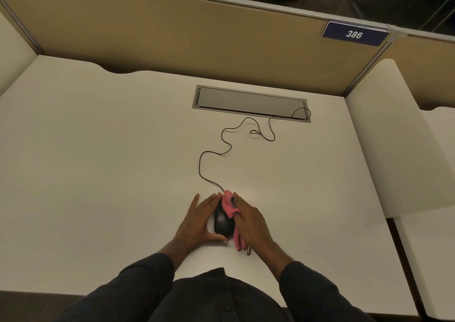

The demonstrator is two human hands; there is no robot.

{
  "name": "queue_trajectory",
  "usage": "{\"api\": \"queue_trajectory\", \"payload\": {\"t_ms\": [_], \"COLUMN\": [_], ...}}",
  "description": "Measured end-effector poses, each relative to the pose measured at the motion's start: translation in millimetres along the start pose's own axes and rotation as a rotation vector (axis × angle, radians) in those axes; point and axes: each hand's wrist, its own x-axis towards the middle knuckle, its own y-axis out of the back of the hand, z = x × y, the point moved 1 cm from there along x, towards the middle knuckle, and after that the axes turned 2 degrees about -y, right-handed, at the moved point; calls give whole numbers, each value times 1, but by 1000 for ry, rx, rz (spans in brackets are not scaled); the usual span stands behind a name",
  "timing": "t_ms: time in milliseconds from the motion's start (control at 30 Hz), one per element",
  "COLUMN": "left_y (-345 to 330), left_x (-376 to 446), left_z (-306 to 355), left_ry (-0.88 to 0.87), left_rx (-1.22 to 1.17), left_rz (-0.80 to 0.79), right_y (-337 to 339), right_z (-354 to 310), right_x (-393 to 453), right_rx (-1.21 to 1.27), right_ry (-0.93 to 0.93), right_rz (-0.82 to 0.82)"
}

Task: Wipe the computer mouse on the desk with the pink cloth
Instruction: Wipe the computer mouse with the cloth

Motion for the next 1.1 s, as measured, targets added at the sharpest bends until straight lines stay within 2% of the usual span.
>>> {"api": "queue_trajectory", "payload": {"t_ms": [167,367,533,633,800,933,1000,1100], "left_y": [1,0,-1,-3,-4,-2,-1,0], "left_x": [-1,-1,-2,-3,-3,-1,0,-1], "left_z": [1,3,3,1,0,1,3,3], "left_ry": [12,25,21,26,21,18,8,-4], "left_rx": [27,22,-1,-19,-27,-1,25,-9], "left_rz": [-13,-11,8,3,-2,-36,-45,-11], "right_y": [-13,-16,-10,-10,-18,-18,-16,-13], "right_z": [11,20,18,13,8,-7,-7,-9], "right_x": [-21,-47,-63,-66,-53,-43,-36,-33], "right_rx": [-7,-146,-303,-511,-730,-788,-889,-878], "right_ry": [-33,-18,250,423,442,377,373,361], "right_rz": [17,17,33,78,-93,-228,-208,-315]}}
